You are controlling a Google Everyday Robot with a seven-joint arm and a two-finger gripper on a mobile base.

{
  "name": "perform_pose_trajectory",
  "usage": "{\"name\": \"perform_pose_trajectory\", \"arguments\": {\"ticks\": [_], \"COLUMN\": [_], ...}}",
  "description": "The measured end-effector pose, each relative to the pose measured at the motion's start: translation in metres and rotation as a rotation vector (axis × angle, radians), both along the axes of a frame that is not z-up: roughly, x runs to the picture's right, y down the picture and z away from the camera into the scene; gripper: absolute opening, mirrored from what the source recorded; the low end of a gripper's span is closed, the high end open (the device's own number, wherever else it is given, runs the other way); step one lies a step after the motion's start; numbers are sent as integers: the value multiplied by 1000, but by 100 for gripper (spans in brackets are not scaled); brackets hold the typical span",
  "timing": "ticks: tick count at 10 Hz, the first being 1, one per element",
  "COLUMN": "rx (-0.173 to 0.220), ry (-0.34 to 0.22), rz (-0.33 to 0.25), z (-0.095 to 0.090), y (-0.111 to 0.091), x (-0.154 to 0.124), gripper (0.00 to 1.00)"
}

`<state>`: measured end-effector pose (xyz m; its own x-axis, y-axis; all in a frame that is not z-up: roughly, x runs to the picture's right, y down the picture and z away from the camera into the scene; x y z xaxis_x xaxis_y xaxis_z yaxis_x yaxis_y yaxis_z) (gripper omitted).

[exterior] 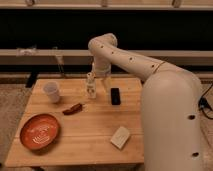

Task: Place the eraser on the white sponge

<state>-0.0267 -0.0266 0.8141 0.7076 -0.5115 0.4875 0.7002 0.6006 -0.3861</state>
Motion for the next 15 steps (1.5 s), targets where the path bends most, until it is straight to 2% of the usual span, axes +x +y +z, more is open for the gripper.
{"name": "perform_pose_trajectory", "arguments": {"ticks": [12,14,15], "rx": [0,9,21], "ry": [-3,-48,-84], "rz": [2,-8,-18], "z": [0,7,16], "y": [-1,0,0], "x": [1,11,28], "gripper": [80,80,80]}}
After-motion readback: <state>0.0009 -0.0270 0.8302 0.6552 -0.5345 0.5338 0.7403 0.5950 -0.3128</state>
